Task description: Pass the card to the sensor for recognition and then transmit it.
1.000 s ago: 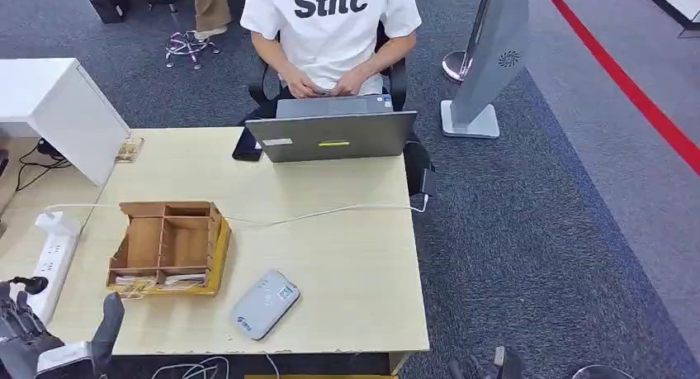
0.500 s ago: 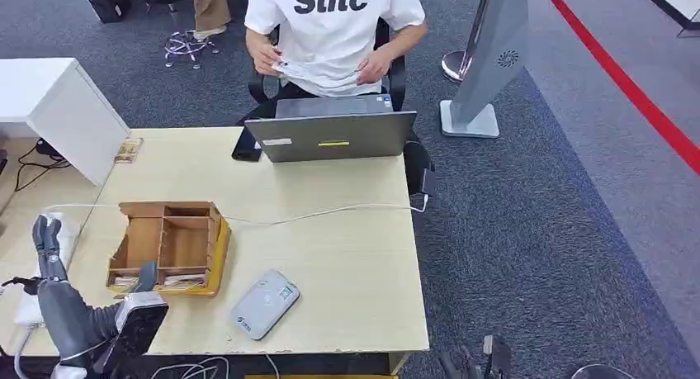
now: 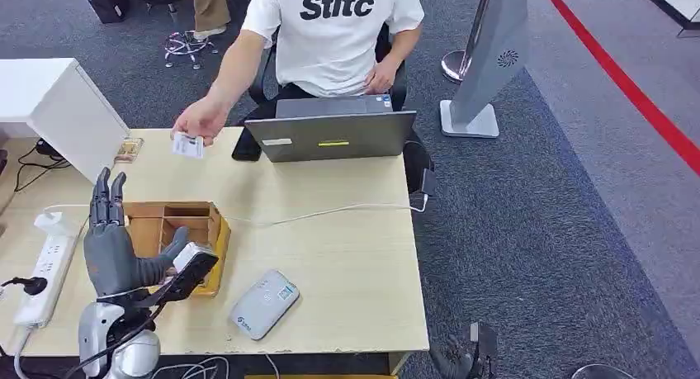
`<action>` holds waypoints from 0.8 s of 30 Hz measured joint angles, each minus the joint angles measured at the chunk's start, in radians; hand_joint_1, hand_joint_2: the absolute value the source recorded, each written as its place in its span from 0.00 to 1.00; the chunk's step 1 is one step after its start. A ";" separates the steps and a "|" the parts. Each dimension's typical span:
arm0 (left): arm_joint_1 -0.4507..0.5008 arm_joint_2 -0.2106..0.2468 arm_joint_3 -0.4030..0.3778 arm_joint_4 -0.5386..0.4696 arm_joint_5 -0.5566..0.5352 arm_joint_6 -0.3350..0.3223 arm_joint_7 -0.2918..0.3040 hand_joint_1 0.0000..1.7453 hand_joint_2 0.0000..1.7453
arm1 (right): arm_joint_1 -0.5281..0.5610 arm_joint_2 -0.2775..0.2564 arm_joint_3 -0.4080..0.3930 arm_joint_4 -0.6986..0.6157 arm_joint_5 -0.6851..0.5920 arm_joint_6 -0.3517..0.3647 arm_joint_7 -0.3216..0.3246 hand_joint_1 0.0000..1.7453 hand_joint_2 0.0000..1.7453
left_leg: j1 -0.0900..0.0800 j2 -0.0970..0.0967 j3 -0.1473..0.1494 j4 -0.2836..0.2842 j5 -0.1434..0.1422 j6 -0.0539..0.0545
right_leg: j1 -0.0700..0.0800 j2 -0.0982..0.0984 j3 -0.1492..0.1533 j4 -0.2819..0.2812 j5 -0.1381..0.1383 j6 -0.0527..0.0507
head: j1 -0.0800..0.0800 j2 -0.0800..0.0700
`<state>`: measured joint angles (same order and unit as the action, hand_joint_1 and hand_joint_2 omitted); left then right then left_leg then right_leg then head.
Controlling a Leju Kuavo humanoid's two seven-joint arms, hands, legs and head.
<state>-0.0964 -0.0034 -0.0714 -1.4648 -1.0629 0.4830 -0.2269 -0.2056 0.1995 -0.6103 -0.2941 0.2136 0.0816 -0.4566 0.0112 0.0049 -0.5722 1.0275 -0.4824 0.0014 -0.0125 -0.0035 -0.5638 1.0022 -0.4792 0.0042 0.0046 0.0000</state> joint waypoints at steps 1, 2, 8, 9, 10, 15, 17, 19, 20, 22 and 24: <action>-0.019 0.009 -0.014 0.021 -0.022 0.006 0.017 0.00 1.00 | -0.003 0.000 0.006 0.000 0.003 -0.002 0.005 0.00 1.00 | 0.000 0.000 0.000 0.000 0.000 0.000 | 0.000 0.000 0.000 0.000 0.000 0.000 | 0.000 0.000; -0.036 0.019 -0.028 0.042 -0.043 0.011 0.033 0.00 1.00 | -0.006 0.002 0.011 0.000 0.010 -0.006 0.006 0.00 1.00 | 0.000 0.000 0.000 0.000 0.000 0.000 | 0.000 0.000 0.000 0.000 0.000 0.000 | 0.000 0.000; -0.132 0.074 -0.105 0.153 -0.155 0.052 0.125 0.00 1.00 | -0.021 0.010 0.037 0.002 0.041 -0.019 0.019 0.00 1.00 | 0.000 0.000 0.000 0.000 0.000 0.000 | 0.000 0.000 0.000 0.000 0.001 -0.001 | 0.000 0.000; -0.146 0.085 -0.120 0.168 -0.172 0.061 0.140 0.00 1.00 | -0.023 0.011 0.040 0.002 0.045 -0.021 0.022 0.00 1.00 | 0.000 0.000 0.000 0.000 0.000 0.000 | 0.000 0.000 0.000 0.000 0.001 -0.001 | 0.000 0.000; -0.159 0.094 -0.134 0.185 -0.191 0.069 0.157 1.00 1.00 | -0.025 0.013 0.043 0.002 0.052 -0.026 0.025 0.00 1.00 | 0.000 0.000 0.000 0.000 0.000 0.000 | 0.000 0.000 0.000 0.000 0.001 -0.001 | 0.000 0.000; -0.225 0.148 -0.194 0.254 -0.286 0.107 0.241 1.00 1.00 | -0.031 0.013 0.064 0.003 0.076 -0.037 0.032 0.00 1.00 | 0.000 0.002 0.000 0.000 0.000 0.000 | 0.000 0.002 -0.001 0.000 0.001 -0.002 | 0.000 0.000; -0.246 0.169 -0.210 0.273 -0.333 0.126 0.274 1.00 1.00 | -0.033 0.013 0.072 0.003 0.089 -0.041 0.037 0.00 1.00 | 0.001 0.002 0.000 0.000 0.001 -0.001 | 0.000 0.002 -0.001 0.001 0.001 -0.002 | 0.000 0.000; -0.264 0.194 -0.225 0.287 -0.380 0.145 0.311 1.00 1.00 | -0.037 0.013 0.083 0.004 0.101 -0.050 0.043 0.00 1.00 | 0.001 0.003 0.000 0.000 0.001 -0.001 | 0.000 0.003 -0.001 0.001 0.002 -0.003 | 0.000 0.000; -0.272 0.206 -0.228 0.290 -0.404 0.154 0.328 1.00 1.00 | -0.038 0.013 0.087 0.004 0.107 -0.051 0.044 0.00 1.00 | 0.001 0.004 0.000 0.000 0.002 -0.002 | 0.001 0.004 -0.002 0.001 0.002 -0.003 | 0.000 0.000; -0.285 0.223 -0.230 0.295 -0.457 0.177 0.359 1.00 1.00 | -0.040 0.013 0.092 0.005 0.120 -0.058 0.045 0.00 1.00 | 0.002 0.004 0.000 0.000 0.002 -0.003 | 0.001 0.005 -0.003 0.001 0.003 -0.005 | 0.000 0.000; -0.290 0.236 -0.230 0.296 -0.491 0.196 0.366 1.00 1.00 | -0.041 0.013 0.101 0.005 0.129 -0.067 0.045 0.00 1.00 | 0.002 0.005 0.000 0.000 0.003 -0.003 | 0.001 0.005 -0.003 0.001 0.004 -0.005 | 0.000 0.000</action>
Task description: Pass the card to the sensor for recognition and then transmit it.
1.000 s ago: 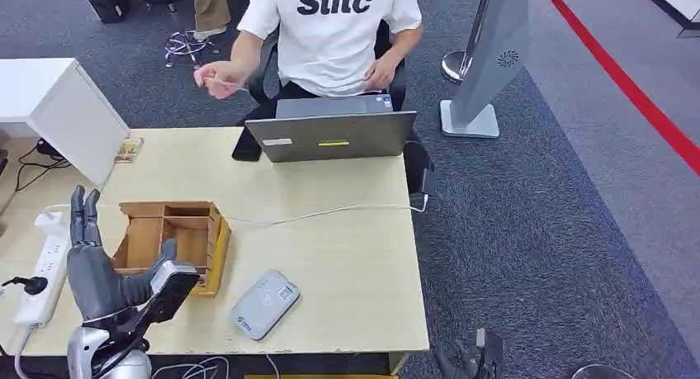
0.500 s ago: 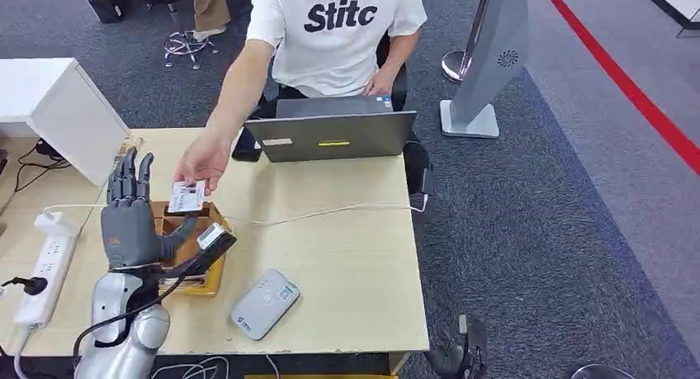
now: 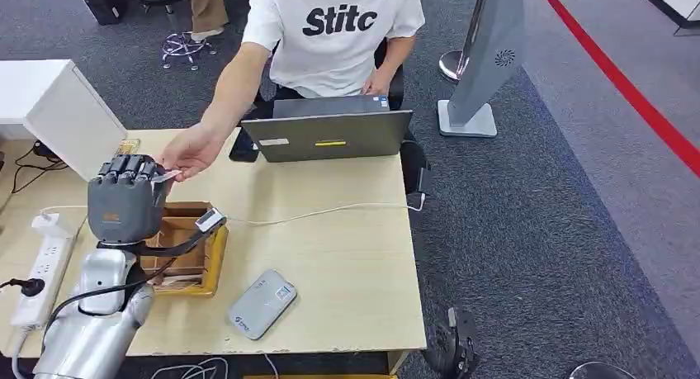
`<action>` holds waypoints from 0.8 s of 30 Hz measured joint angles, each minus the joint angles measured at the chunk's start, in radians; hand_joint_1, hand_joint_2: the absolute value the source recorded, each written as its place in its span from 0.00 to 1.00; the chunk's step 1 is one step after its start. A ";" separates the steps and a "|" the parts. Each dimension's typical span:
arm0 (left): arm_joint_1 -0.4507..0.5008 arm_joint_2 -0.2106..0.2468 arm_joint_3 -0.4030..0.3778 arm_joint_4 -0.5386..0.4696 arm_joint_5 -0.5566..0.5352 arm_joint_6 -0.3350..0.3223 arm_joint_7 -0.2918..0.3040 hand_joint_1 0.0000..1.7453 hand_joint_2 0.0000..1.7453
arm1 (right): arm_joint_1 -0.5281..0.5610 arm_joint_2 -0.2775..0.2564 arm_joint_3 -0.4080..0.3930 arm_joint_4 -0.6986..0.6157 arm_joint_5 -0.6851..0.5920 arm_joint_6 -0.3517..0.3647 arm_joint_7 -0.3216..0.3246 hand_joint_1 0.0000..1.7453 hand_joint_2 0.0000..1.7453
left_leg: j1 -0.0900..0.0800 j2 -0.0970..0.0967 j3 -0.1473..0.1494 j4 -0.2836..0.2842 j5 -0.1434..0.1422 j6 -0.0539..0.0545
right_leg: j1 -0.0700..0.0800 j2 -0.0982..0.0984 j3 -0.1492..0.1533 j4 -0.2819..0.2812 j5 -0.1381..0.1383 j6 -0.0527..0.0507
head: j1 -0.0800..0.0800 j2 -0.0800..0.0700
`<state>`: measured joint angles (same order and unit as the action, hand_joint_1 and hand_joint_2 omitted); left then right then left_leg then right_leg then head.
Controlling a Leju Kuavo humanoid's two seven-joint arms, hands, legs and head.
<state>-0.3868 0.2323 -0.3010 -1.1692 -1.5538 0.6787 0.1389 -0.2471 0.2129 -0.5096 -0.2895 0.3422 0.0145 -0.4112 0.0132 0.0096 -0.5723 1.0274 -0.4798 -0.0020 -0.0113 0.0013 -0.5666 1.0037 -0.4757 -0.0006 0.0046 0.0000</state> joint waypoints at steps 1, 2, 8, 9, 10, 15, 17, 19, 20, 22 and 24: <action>-0.001 0.004 0.000 0.000 -0.006 0.004 0.000 1.00 1.00 | 0.000 0.000 0.003 0.000 0.000 -0.001 0.000 0.00 1.00 | 0.000 0.000 0.000 0.000 0.000 0.000 | 0.000 0.000 0.000 0.000 0.000 0.000 | 0.000 0.000; -0.001 0.006 0.000 -0.001 -0.009 0.008 0.000 1.00 1.00 | 0.000 0.000 0.005 0.000 0.000 -0.002 0.000 0.00 1.00 | 0.001 0.000 0.000 0.000 0.000 0.000 | 0.001 0.000 0.000 0.000 0.000 -0.001 | 0.000 0.000; 0.000 0.013 0.000 -0.017 -0.014 0.012 -0.012 1.00 1.00 | -0.001 0.000 0.008 0.000 0.000 -0.004 0.000 0.00 1.00 | 0.001 0.000 0.000 0.000 0.000 -0.001 | 0.002 0.000 0.000 0.000 0.001 -0.001 | 0.000 0.000; 0.004 0.011 0.002 -0.023 -0.014 0.012 -0.027 1.00 1.00 | -0.001 0.000 0.009 0.000 0.000 -0.006 -0.001 0.00 1.00 | 0.001 0.000 0.000 0.000 0.000 -0.001 | 0.002 0.000 0.000 0.000 0.001 -0.001 | 0.000 0.000; 0.011 0.007 0.010 -0.034 -0.009 0.012 -0.056 1.00 1.00 | 0.000 0.000 0.010 0.000 0.000 -0.009 -0.002 0.00 1.00 | 0.001 0.000 0.000 0.000 0.000 -0.001 | 0.002 0.000 0.000 0.000 0.001 -0.001 | 0.000 0.000; 0.084 -0.070 0.083 -0.074 0.065 0.013 -0.312 1.00 1.00 | 0.004 0.000 0.011 0.000 -0.016 -0.011 -0.017 0.00 1.00 | 0.001 0.001 0.000 0.000 0.000 -0.001 | 0.001 0.000 0.000 0.000 0.001 -0.001 | 0.000 0.000; 0.126 -0.108 0.101 -0.081 0.064 0.013 -0.370 1.00 1.00 | 0.005 0.000 0.011 0.000 -0.028 -0.011 -0.023 0.00 1.00 | 0.001 0.001 -0.001 0.000 0.000 0.000 | 0.001 0.000 0.000 0.000 0.001 -0.001 | 0.000 0.000; 0.158 -0.135 0.101 -0.081 0.057 0.013 -0.379 1.00 1.00 | 0.007 0.000 0.011 0.000 -0.036 -0.008 -0.026 0.00 1.00 | 0.001 0.000 -0.001 0.000 0.000 0.000 | 0.001 0.000 -0.001 0.000 0.001 -0.001 | 0.000 0.000; 0.172 -0.145 0.101 -0.081 0.056 0.013 -0.382 1.00 1.00 | 0.007 0.000 0.011 0.000 -0.037 -0.006 -0.027 0.00 1.00 | 0.001 0.000 -0.002 0.000 0.000 0.000 | 0.001 0.000 -0.001 0.000 0.001 -0.001 | 0.000 0.000; 0.187 -0.158 0.101 -0.081 0.055 0.013 -0.382 1.00 1.00 | 0.009 0.000 0.011 0.000 -0.039 -0.004 -0.028 0.00 1.00 | 0.001 0.000 -0.002 0.000 0.000 0.000 | 0.001 0.000 -0.001 0.000 0.001 -0.001 | 0.000 0.000; 0.195 -0.167 0.101 -0.081 0.055 0.013 -0.383 1.00 1.00 | 0.010 0.000 0.011 0.000 -0.039 -0.004 -0.028 0.00 1.00 | 0.001 0.000 -0.002 0.000 0.000 0.000 | 0.001 -0.001 -0.001 0.000 0.001 -0.001 | 0.000 0.000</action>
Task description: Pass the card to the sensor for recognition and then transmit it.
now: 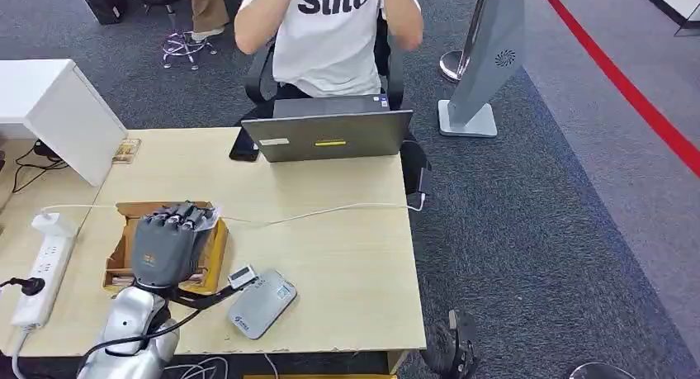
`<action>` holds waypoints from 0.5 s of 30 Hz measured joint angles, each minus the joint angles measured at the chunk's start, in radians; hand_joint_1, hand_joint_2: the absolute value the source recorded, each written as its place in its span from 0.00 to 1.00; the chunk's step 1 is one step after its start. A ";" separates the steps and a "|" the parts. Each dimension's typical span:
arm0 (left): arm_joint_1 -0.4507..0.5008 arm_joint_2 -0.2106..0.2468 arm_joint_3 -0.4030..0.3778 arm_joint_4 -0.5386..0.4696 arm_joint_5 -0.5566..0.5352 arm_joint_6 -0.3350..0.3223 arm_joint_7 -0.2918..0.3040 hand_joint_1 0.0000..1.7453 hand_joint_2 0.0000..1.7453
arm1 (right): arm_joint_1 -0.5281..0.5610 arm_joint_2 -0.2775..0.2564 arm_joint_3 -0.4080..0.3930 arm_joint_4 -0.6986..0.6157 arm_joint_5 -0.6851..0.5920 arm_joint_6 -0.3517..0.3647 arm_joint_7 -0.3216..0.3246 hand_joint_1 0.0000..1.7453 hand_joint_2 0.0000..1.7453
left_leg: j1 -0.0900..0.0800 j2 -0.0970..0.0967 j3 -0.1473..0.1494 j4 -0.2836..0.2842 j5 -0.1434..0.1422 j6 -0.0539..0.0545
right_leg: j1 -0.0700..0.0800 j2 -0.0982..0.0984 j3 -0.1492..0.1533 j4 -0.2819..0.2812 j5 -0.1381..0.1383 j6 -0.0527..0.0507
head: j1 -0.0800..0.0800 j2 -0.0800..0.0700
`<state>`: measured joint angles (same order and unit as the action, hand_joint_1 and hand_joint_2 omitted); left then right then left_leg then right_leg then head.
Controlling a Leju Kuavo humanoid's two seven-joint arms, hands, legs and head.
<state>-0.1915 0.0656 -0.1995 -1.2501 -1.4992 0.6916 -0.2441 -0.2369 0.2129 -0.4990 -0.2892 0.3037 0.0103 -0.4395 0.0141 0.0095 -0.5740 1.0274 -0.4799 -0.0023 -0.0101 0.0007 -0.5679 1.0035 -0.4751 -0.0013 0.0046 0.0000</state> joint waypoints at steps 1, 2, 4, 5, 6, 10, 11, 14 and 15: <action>0.003 -0.005 0.000 0.000 0.000 0.000 0.000 1.00 1.00 | 0.000 0.000 0.000 0.000 0.000 0.000 0.000 0.00 1.00 | 0.000 0.000 0.000 0.000 0.000 0.000 | 0.000 0.000 0.000 0.000 0.000 0.000 | 0.000 0.000; 0.005 -0.008 0.000 0.000 -0.001 0.000 0.000 1.00 1.00 | 0.000 0.000 0.000 0.000 0.000 0.000 0.000 0.00 1.00 | 0.000 0.000 0.000 0.000 0.000 0.000 | 0.000 0.000 0.000 0.000 0.000 0.000 | 0.000 0.000; 0.008 -0.016 0.000 0.009 -0.010 0.000 0.003 1.00 1.00 | 0.001 0.000 0.000 0.000 -0.002 0.000 -0.008 0.00 1.00 | 0.000 0.000 0.000 0.000 0.000 0.000 | 0.000 0.000 0.000 0.000 0.000 0.000 | 0.000 0.000; 0.009 -0.023 -0.004 0.029 -0.024 0.000 0.012 1.00 1.00 | 0.002 0.000 0.000 0.000 -0.005 -0.001 -0.011 0.00 1.00 | 0.000 0.000 0.000 0.000 0.000 0.000 | 0.000 0.000 0.000 0.000 0.000 0.000 | 0.000 0.000; 0.014 -0.027 -0.013 0.048 -0.037 0.000 0.026 1.00 1.00 | 0.003 0.000 0.000 0.000 -0.007 -0.002 -0.012 0.00 1.00 | 0.000 0.000 0.000 0.000 0.000 0.000 | 0.000 0.000 0.000 0.000 0.000 0.000 | 0.000 0.000; 0.029 -0.041 -0.050 0.116 -0.032 0.000 0.083 1.00 1.00 | 0.005 0.000 0.000 0.000 -0.015 0.000 -0.013 0.00 1.00 | 0.000 -0.001 -0.001 0.000 0.000 0.000 | 0.000 0.000 0.000 0.000 0.000 0.000 | 0.000 0.000; 0.027 -0.032 -0.073 0.134 0.005 0.000 0.132 1.00 1.00 | 0.005 0.000 0.000 0.000 -0.009 0.000 -0.012 0.00 1.00 | 0.000 0.000 -0.001 0.000 0.000 0.000 | 0.000 0.000 -0.001 0.000 0.000 0.000 | 0.000 0.000; 0.019 -0.016 -0.146 0.192 0.023 0.001 0.177 1.00 1.00 | 0.007 0.000 -0.002 0.000 0.002 0.003 -0.017 0.00 1.00 | -0.001 0.000 -0.001 0.000 0.000 0.000 | -0.001 0.000 -0.001 0.000 0.000 0.000 | 0.000 0.000; 0.021 -0.015 -0.147 0.210 0.013 0.001 0.165 1.00 1.00 | 0.008 0.000 -0.005 0.000 0.003 0.003 -0.019 0.00 1.00 | -0.001 0.000 -0.001 0.000 0.000 0.000 | -0.001 0.000 -0.001 0.000 0.000 0.000 | 0.000 0.000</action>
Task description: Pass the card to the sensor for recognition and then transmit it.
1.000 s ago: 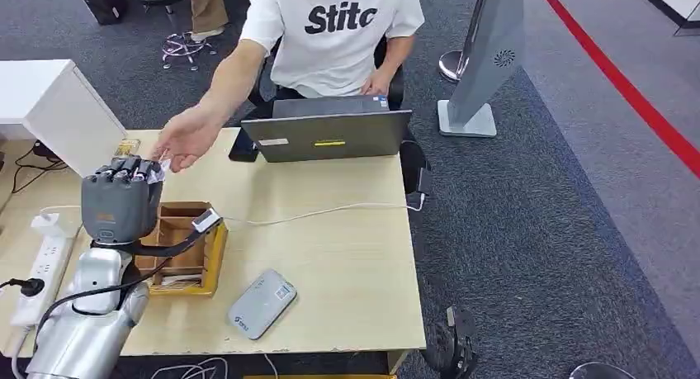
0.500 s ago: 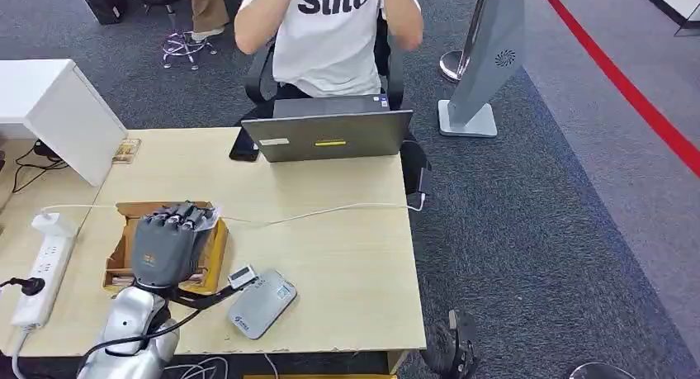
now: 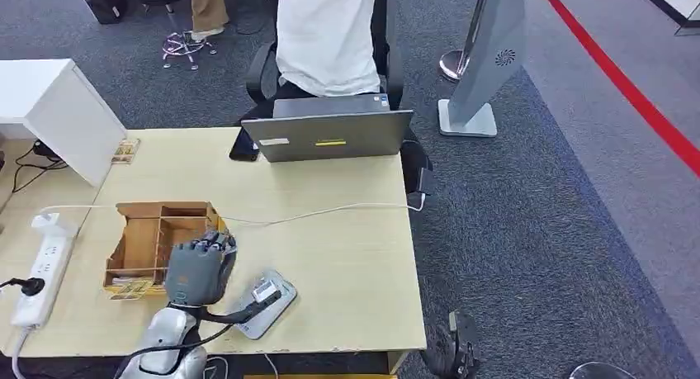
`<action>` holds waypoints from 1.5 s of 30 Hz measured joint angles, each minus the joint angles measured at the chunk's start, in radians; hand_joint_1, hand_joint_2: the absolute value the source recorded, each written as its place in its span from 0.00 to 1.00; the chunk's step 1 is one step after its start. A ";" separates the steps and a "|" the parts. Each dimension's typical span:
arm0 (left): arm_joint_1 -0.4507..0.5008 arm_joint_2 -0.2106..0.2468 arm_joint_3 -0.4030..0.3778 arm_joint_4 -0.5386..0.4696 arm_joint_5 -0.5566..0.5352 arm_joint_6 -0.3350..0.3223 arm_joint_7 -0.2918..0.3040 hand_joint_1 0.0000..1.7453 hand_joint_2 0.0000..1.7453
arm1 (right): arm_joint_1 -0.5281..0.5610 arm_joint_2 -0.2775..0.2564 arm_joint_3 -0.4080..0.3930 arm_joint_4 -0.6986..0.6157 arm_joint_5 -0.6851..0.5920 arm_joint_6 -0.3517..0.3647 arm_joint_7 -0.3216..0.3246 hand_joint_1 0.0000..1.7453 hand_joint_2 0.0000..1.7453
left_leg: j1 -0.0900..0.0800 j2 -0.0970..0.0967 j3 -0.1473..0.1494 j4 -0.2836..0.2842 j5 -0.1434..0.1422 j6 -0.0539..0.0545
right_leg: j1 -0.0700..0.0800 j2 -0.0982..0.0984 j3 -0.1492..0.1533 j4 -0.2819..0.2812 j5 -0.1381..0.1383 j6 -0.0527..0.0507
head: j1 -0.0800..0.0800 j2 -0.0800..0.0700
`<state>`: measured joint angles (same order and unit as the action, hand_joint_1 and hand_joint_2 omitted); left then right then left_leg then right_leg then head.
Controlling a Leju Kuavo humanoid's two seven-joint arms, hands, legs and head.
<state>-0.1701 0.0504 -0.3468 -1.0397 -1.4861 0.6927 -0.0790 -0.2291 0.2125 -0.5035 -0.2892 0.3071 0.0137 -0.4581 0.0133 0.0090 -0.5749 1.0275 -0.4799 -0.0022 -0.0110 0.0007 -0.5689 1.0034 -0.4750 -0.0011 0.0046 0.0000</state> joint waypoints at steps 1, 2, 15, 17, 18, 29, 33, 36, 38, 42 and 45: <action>0.000 -0.001 -0.003 0.021 -0.011 0.000 -0.005 1.00 1.00 | 0.000 0.000 -0.002 0.000 0.003 0.001 -0.002 0.00 1.00 | 0.000 0.000 0.000 0.000 0.000 0.000 | 0.000 0.000 0.000 0.000 0.000 0.000 | 0.000 0.000; 0.000 -0.003 -0.010 0.042 -0.019 0.000 -0.006 1.00 1.00 | 0.001 0.000 -0.002 0.000 0.006 0.003 -0.004 0.00 1.00 | 0.000 0.000 0.000 0.000 0.000 0.000 | 0.000 0.000 0.000 0.000 0.000 0.000 | 0.000 0.000; 0.028 -0.008 -0.020 0.041 -0.081 0.002 -0.043 1.00 1.00 | 0.004 0.000 -0.004 0.000 0.010 0.008 -0.007 0.00 1.00 | 0.000 0.000 0.000 0.000 0.000 0.000 | 0.000 0.000 0.000 0.000 0.000 0.000 | 0.000 0.000; 0.031 -0.009 -0.022 0.026 -0.080 0.002 -0.062 1.00 1.00 | 0.004 0.000 -0.004 0.000 0.010 0.008 -0.006 0.00 1.00 | 0.000 -0.001 0.000 0.000 0.000 0.000 | 0.000 -0.001 0.000 0.000 0.000 0.000 | 0.000 0.000; 0.033 -0.010 -0.024 0.021 -0.078 0.002 -0.072 1.00 1.00 | 0.004 0.000 -0.004 0.000 0.010 0.008 -0.007 0.00 1.00 | 0.000 -0.001 -0.001 0.000 0.000 0.000 | 0.000 -0.001 0.000 0.000 0.000 0.000 | 0.000 0.000; 0.018 -0.025 -0.058 0.104 -0.048 -0.002 -0.132 1.00 1.00 | 0.004 0.000 -0.001 0.000 0.001 0.016 0.003 0.00 1.00 | 0.000 0.000 0.000 0.000 0.000 0.000 | 0.000 -0.001 0.000 0.000 0.000 0.000 | 0.000 0.000; 0.006 -0.027 -0.059 0.146 -0.045 -0.002 -0.132 1.00 1.00 | 0.004 0.000 -0.001 0.000 0.000 0.016 0.005 0.00 1.00 | 0.000 -0.001 0.000 0.000 0.000 0.000 | 0.000 -0.001 0.000 0.000 0.000 0.000 | 0.000 0.000; -0.004 -0.029 -0.059 0.163 -0.044 -0.004 -0.132 1.00 1.00 | 0.003 0.000 -0.001 0.000 0.000 0.016 0.005 0.00 1.00 | 0.000 -0.001 0.000 0.000 0.000 0.000 | 0.000 -0.001 0.000 0.000 0.000 0.000 | 0.000 0.000; -0.010 -0.031 -0.060 0.175 -0.038 -0.013 -0.131 1.00 1.00 | 0.003 0.000 -0.001 0.000 0.000 0.016 0.005 0.00 1.00 | 0.000 -0.001 0.000 0.000 0.000 0.000 | 0.000 -0.001 0.000 0.000 0.000 0.000 | 0.000 0.000; -0.025 -0.031 -0.065 0.197 -0.032 -0.035 -0.118 1.00 1.00 | 0.003 0.000 0.000 0.000 0.000 0.016 0.005 0.00 1.00 | 0.000 -0.001 0.000 0.000 0.000 0.000 | 0.000 -0.001 0.000 0.000 0.000 0.000 | 0.000 0.000; -0.032 -0.029 -0.069 0.203 -0.062 -0.005 -0.061 1.00 1.00 | 0.003 0.000 0.002 0.000 0.000 0.016 0.005 0.00 1.00 | 0.000 -0.001 0.000 0.000 0.000 0.000 | 0.000 -0.001 0.000 0.000 0.000 0.000 | 0.000 0.000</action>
<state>-0.2022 0.0213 -0.4158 -0.8362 -1.5480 0.6881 -0.1398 -0.2257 0.2129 -0.5020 -0.2892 0.3067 0.0298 -0.4532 0.0133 0.0084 -0.5751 1.0275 -0.4795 -0.0022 -0.0110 -0.0003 -0.5684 1.0035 -0.4746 -0.0008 0.0050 0.0000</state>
